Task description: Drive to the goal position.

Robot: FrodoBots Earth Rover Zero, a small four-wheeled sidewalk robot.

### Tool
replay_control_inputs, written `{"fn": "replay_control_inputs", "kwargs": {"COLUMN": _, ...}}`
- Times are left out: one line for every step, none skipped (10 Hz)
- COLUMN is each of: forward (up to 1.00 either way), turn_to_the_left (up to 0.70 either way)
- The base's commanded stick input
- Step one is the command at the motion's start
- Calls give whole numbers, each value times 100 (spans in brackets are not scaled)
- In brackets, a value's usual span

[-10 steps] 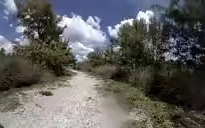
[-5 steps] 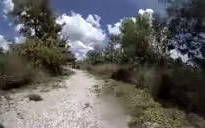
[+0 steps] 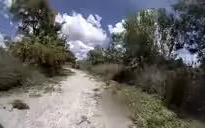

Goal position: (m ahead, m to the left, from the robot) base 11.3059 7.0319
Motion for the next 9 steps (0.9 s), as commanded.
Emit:
{"fn": "replay_control_inputs", "kwargs": {"forward": 70, "turn_to_the_left": 0}}
{"fn": "replay_control_inputs", "kwargs": {"forward": 70, "turn_to_the_left": 0}}
{"fn": "replay_control_inputs", "kwargs": {"forward": 70, "turn_to_the_left": 6}}
{"fn": "replay_control_inputs", "kwargs": {"forward": 70, "turn_to_the_left": 19}}
{"fn": "replay_control_inputs", "kwargs": {"forward": 70, "turn_to_the_left": 35}}
{"fn": "replay_control_inputs", "kwargs": {"forward": 70, "turn_to_the_left": 35}}
{"fn": "replay_control_inputs", "kwargs": {"forward": 70, "turn_to_the_left": 35}}
{"fn": "replay_control_inputs", "kwargs": {"forward": 70, "turn_to_the_left": 35}}
{"fn": "replay_control_inputs", "kwargs": {"forward": 70, "turn_to_the_left": 18}}
